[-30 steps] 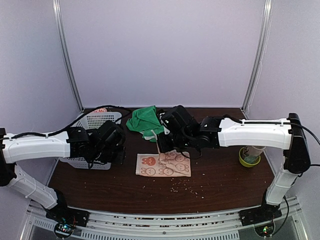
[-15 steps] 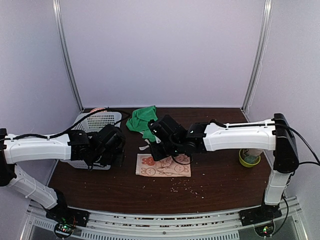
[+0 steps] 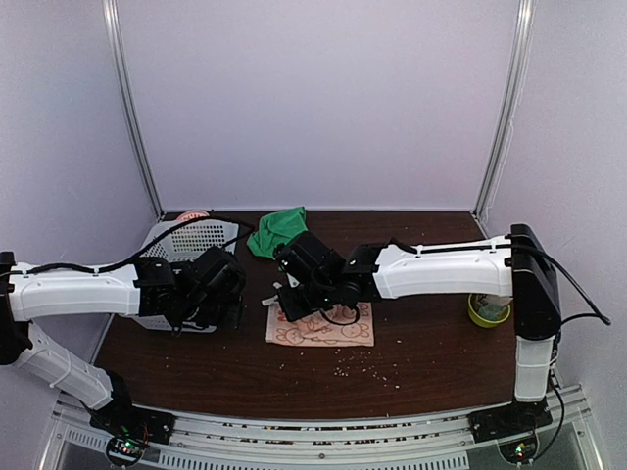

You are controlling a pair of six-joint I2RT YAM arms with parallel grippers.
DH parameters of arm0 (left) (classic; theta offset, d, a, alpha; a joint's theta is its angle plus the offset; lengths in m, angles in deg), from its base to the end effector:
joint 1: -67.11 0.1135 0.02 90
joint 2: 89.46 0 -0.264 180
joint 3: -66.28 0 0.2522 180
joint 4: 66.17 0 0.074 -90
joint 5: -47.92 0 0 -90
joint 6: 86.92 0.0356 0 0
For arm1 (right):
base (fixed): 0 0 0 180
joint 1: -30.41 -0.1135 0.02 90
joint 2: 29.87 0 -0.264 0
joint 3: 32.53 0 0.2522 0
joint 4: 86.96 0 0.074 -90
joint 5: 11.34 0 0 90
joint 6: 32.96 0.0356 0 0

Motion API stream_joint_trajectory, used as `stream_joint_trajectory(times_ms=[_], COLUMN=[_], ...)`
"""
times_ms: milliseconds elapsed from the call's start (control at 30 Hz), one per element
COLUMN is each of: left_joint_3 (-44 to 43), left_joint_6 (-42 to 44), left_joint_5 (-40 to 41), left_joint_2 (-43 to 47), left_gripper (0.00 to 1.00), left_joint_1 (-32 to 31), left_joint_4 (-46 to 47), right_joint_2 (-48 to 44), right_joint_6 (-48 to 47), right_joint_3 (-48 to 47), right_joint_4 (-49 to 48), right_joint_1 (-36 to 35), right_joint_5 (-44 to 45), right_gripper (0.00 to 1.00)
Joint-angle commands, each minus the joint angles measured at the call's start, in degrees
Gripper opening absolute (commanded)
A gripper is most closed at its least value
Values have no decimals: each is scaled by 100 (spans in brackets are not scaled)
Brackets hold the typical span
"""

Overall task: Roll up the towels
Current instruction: Fold the towel at the center of the board.

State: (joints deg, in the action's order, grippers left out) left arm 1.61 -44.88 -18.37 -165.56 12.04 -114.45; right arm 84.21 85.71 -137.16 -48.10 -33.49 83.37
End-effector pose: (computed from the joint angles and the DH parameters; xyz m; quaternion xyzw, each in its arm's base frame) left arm 0.1592 -0.2030 0.2277 0.0050 0.9462 -0.0767 0.3143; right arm 0.2003 0.4022 0.2314 -0.2686 0.8944 0.2304 0.2735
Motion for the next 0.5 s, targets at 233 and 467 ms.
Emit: stream_joint_trajectory(times_ms=[233, 467], left_joint_3=[117, 45], left_joint_6=[-158, -176], left_joint_5=[55, 112], left_joint_2=[61, 77], left_gripper=[6, 6], left_joint_1=[31, 31], left_joint_4=[156, 94], right_joint_2=[308, -75], right_joint_6=[164, 346], right_joint_3=[-461, -210], right_joint_4=[-97, -353], right_joint_1=[-39, 134], right_joint_5=[-533, -714], right_gripper=[39, 57])
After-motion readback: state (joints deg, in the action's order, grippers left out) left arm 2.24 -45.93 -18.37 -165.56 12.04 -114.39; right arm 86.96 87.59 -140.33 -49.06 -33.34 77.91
